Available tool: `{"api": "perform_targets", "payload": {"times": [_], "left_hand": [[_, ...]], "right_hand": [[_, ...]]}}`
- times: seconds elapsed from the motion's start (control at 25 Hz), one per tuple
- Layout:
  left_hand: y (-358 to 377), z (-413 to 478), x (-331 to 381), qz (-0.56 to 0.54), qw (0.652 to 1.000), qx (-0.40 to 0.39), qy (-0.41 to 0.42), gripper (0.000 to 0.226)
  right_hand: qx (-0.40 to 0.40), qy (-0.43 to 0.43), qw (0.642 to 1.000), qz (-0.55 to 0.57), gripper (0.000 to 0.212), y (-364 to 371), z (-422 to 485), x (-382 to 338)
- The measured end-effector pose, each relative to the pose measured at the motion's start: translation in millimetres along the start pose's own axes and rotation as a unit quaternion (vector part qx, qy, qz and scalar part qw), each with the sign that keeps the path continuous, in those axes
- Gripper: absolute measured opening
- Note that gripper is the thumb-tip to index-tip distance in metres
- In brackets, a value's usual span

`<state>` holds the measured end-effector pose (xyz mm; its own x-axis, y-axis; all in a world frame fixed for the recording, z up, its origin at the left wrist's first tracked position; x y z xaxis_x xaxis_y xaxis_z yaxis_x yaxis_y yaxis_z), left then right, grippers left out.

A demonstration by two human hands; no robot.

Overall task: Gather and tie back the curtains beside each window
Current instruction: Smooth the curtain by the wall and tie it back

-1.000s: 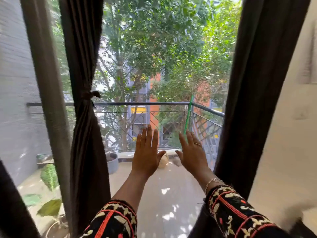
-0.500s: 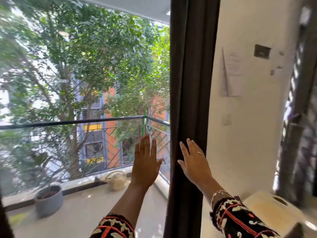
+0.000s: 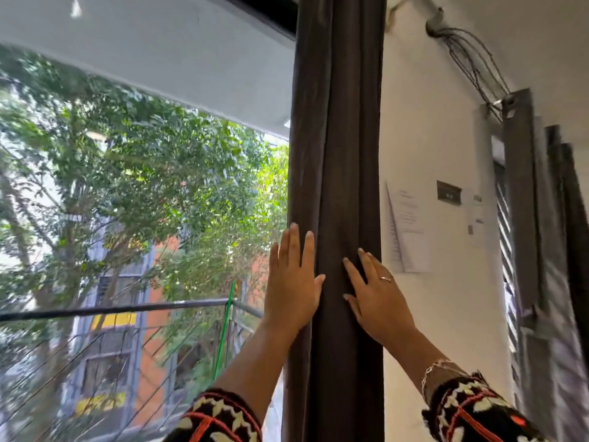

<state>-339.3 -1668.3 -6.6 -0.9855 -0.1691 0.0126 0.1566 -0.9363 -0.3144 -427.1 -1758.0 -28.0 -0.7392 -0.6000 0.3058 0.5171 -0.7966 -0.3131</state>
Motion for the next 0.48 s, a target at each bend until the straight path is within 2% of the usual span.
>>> {"api": "perform_targets", "payload": {"times": [0.2, 0.28, 0.4, 0.48], "left_hand": [[-9, 100, 0, 0.020, 0.996, 0.077, 0.029, 0.076], [-11, 131, -1, 0.040, 0.995, 0.078, 0.040, 0.071], [-21, 166, -7, 0.074, 0.993, 0.076, 0.054, 0.056], [-52, 180, -26, 0.106, 0.983, 0.100, 0.113, 0.048]], "right_hand": [[0.100, 0.005, 0.995, 0.010, 0.062, -16, 92, 20], [0.128, 0.023, 0.991, 0.030, 0.062, -24, 127, 29], [0.145, 0.064, 0.982, 0.105, 0.064, -29, 175, 44], [0.171, 0.082, 0.964, 0.187, 0.066, -37, 203, 48]]}}
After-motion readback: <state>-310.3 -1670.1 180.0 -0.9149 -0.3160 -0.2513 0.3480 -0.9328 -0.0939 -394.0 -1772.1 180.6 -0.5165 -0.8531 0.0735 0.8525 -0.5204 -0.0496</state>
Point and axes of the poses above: each hand's wrist, its own z-axis towards the middle knuckle, its own y-axis out of the palm, x = y × z, the point moved 9 cm from there along z, towards the middle knuckle, and after that the axes turned 12 degrees about -z, right-handed, at the moved point
